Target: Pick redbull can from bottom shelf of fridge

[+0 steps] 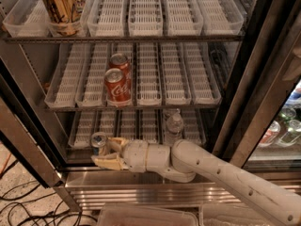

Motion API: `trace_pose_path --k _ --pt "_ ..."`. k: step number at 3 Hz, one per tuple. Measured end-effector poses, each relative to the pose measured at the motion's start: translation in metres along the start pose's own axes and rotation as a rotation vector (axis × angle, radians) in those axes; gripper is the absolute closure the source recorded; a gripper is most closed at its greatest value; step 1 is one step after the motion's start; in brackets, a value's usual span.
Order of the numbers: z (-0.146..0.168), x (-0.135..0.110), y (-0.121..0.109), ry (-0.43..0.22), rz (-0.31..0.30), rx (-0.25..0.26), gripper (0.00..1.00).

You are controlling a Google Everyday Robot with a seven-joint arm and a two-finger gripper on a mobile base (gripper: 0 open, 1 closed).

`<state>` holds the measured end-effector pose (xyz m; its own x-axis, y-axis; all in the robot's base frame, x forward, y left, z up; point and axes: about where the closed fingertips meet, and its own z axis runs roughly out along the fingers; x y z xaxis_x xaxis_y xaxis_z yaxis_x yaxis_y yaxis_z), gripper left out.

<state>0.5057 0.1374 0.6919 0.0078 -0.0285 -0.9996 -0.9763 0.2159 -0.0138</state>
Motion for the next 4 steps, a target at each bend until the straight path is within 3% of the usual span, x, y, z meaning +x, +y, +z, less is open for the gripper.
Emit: trace_pose_path --k 1,2,4 --pt "-0.014 -0.004 0.025 0.039 0.077 -0.055 1.0" --pt "-0.029 -0.031 0.041 0.072 0.107 -0.077 1.0" --pt "-0.051 -0.107 0.051 0.054 0.113 -0.124 1.0"
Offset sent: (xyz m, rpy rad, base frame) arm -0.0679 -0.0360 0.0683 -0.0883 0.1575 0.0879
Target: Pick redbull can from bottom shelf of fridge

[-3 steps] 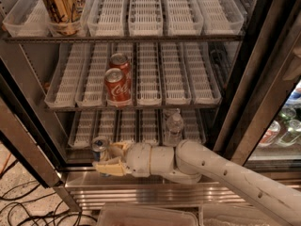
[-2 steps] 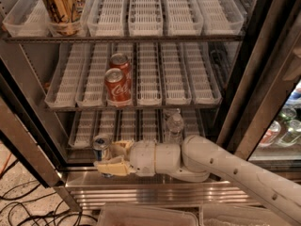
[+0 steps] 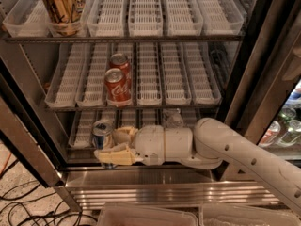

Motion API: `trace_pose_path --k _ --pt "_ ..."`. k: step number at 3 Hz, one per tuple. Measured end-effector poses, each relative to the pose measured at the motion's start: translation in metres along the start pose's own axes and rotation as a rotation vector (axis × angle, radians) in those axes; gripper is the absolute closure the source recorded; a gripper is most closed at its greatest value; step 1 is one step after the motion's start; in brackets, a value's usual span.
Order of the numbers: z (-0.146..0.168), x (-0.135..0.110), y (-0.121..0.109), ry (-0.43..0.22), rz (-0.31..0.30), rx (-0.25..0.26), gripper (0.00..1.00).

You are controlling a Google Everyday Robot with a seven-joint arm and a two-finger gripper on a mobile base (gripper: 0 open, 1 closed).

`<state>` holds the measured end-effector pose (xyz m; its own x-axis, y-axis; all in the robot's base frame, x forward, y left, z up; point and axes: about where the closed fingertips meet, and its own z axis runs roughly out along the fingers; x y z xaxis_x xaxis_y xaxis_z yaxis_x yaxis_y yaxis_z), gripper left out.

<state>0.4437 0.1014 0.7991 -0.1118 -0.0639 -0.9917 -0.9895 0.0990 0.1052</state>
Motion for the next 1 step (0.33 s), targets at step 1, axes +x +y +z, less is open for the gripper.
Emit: trace_pose_path --k 1 --pt "-0.0001 -0.0015 0.0011 0.0 -0.002 -0.006 1.0"
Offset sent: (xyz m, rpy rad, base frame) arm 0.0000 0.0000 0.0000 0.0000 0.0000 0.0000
